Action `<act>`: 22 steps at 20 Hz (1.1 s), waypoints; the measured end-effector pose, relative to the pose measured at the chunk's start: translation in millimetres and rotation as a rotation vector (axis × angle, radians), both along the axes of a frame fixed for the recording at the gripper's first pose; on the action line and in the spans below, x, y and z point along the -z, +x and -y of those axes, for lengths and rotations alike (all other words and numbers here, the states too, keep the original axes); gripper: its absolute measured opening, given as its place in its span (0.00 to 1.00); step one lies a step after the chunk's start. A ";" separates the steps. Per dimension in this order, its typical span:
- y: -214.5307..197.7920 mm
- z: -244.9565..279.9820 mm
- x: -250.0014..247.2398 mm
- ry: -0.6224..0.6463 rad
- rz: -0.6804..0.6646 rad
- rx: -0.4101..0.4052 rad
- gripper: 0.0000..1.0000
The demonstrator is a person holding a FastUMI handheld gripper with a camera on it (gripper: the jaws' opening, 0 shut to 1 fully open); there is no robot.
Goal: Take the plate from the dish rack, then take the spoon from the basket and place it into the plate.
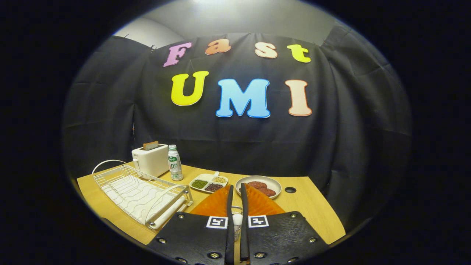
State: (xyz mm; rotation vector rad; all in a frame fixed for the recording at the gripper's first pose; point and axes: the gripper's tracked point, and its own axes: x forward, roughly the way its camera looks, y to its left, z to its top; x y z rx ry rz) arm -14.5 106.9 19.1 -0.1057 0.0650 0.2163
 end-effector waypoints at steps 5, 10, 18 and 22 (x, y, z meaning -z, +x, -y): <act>-26.0 8.9 -36.3 -0.009 0.000 0.016 0.06; -53.3 17.9 -57.1 -0.004 -0.017 0.035 0.06; -81.2 15.3 -59.7 -0.032 -0.080 0.026 0.06; -94.8 8.0 -41.3 -0.029 -0.142 0.022 0.06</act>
